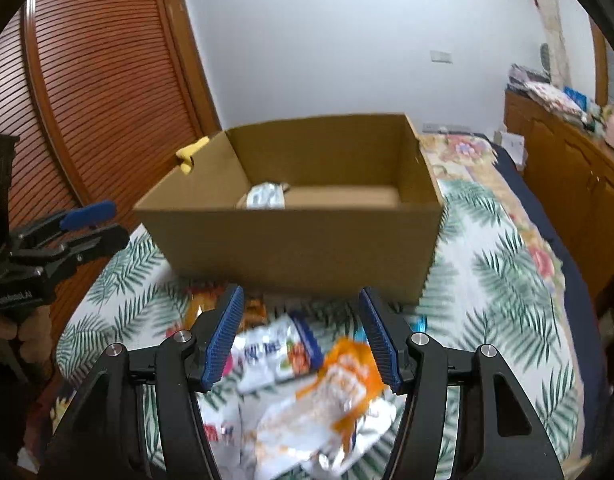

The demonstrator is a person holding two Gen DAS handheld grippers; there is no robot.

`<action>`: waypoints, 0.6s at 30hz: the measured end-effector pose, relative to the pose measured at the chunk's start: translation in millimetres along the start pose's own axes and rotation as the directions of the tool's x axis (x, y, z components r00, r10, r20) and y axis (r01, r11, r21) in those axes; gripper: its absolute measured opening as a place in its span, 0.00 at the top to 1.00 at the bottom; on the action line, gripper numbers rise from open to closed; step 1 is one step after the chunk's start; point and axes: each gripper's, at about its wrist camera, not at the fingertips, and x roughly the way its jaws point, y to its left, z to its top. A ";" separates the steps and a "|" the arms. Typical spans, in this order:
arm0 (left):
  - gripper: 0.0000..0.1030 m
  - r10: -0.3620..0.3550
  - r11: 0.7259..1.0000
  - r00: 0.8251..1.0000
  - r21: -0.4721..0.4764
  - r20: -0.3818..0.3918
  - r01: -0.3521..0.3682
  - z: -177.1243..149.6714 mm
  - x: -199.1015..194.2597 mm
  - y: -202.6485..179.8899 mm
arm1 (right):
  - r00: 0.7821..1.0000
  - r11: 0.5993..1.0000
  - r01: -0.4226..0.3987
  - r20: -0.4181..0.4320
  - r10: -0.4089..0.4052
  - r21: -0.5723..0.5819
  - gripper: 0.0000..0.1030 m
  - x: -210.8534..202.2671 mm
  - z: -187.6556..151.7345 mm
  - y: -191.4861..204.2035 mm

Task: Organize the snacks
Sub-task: 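Grasp the small white wrapped candy with the left tool while the right tool grasps the orange pouch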

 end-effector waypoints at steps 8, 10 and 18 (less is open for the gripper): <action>0.27 -0.006 0.999 0.998 -0.032 -0.065 0.004 -42.5 -6.1 0.0 | 0.999 0.999 -0.024 -0.022 0.025 0.031 0.41 -14.4 -34.2 6.0; 0.27 -0.008 0.999 0.997 -0.034 -0.078 0.005 -50.3 -6.6 -0.7 | 0.999 0.999 -0.030 -0.031 0.031 0.030 0.41 -14.4 -44.3 10.6; 0.27 -0.015 1.000 0.991 -0.025 -0.130 0.012 -76.8 -4.8 -1.4 | 0.998 0.999 -0.015 -0.066 0.017 0.033 0.41 -8.7 -72.6 14.6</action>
